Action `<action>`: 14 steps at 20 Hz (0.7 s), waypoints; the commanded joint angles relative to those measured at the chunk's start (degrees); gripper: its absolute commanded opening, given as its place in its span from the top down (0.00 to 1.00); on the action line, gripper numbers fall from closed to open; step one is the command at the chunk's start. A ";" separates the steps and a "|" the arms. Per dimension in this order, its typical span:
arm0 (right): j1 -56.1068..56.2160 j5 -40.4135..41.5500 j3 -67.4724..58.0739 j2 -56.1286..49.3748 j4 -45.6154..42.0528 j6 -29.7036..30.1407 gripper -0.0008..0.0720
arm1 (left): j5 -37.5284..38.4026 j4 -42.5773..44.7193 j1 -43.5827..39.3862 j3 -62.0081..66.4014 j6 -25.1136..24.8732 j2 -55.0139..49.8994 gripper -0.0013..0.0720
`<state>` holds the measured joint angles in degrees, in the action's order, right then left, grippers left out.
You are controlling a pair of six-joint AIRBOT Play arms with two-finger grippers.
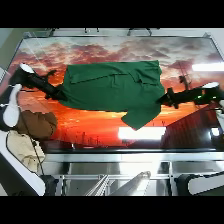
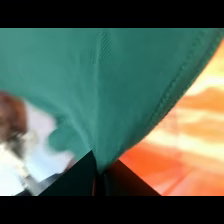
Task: Fold the shirts.
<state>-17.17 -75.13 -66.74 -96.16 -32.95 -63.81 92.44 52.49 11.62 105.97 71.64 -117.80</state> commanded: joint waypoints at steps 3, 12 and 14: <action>-13.86 -5.51 -0.22 24.48 4.59 0.48 0.95 | 4.50 -33.55 0.72 1.05 -4.37 18.47 0.96; -24.79 -5.07 -9.84 56.19 24.26 4.02 0.95 | 1.25 -53.59 7.67 1.05 -8.48 53.72 0.96; -24.79 -4.42 -16.22 55.15 26.14 3.80 0.95 | 1.49 -55.91 12.90 1.05 -9.14 57.86 0.96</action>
<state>-41.10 -80.51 -76.20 -43.42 -11.90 -60.05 94.17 3.07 19.16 107.04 63.90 -67.09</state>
